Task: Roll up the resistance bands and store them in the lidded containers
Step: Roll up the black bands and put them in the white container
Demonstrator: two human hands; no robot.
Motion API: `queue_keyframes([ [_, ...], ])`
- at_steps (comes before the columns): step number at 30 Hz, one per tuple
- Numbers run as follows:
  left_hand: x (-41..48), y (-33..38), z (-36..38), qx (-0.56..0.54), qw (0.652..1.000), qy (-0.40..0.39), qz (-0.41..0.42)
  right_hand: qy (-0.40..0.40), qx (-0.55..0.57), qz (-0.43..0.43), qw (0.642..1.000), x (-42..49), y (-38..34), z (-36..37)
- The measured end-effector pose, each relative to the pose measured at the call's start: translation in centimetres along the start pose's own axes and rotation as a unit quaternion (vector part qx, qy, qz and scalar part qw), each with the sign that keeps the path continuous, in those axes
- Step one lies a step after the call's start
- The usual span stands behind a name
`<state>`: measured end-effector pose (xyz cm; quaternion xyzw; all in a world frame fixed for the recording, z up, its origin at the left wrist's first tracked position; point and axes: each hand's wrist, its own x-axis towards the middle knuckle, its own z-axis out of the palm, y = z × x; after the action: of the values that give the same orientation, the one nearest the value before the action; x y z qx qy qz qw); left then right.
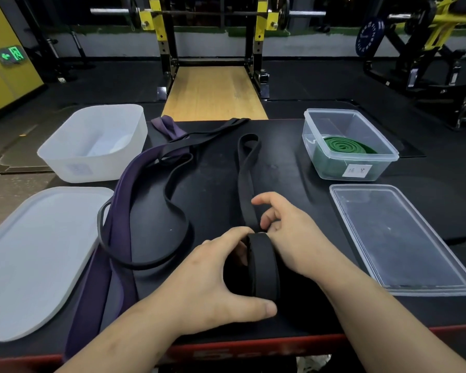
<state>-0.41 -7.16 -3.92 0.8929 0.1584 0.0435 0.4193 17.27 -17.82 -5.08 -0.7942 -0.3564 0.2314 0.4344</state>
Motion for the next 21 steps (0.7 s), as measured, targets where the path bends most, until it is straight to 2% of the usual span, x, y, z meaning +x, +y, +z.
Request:
queue_keyframes([
  [4,0.1,0.1,0.1,0.001,1.000,-0.005,0.000,-0.042,-0.062,-0.027,0.997,0.3,-0.1,-0.6],
  [8,0.0,0.0,-0.1,0.002,1.000,-0.003,-0.002,0.000,-0.136,-0.030,0.990,1.1,0.3,0.0],
  [14,-0.1,0.0,0.1,0.013,1.000,-0.004,-0.001,-0.035,-0.232,-0.100,0.967,-0.4,0.2,-1.7],
  [21,0.0,0.0,-0.1,-0.007,0.999,0.020,0.026,-0.042,-0.132,-0.070,0.988,-1.5,1.0,-1.8],
])
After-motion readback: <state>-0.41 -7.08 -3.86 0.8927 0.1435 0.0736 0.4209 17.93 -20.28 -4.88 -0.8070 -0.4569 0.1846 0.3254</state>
